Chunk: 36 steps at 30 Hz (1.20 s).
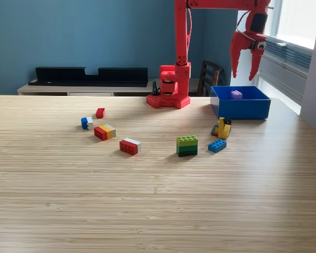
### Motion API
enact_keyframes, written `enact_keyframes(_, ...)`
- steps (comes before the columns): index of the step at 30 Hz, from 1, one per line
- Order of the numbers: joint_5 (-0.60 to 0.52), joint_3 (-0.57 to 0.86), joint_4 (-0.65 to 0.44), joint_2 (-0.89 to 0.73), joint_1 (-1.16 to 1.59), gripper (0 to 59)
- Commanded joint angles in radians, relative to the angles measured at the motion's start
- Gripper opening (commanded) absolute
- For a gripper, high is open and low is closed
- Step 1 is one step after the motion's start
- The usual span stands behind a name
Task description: Grasp a lego block and put it in the bin.
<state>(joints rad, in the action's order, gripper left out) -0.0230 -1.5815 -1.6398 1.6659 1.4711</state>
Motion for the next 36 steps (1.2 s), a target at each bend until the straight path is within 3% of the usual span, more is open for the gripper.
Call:
enact_keyframes(1,0.002,0.029,-0.006,0.074,0.006,26.7)
enact_keyframes(6,0.017,0.041,-0.006,0.074,-0.075,14.7)
enact_keyframes(13,0.083,0.11,-0.003,0.074,-0.413,1.3)
enact_keyframes(25,0.003,0.304,-0.002,0.061,-1.031,0.1)
enact_keyframes(36,0.043,0.354,0.034,0.061,-1.23,0.1)
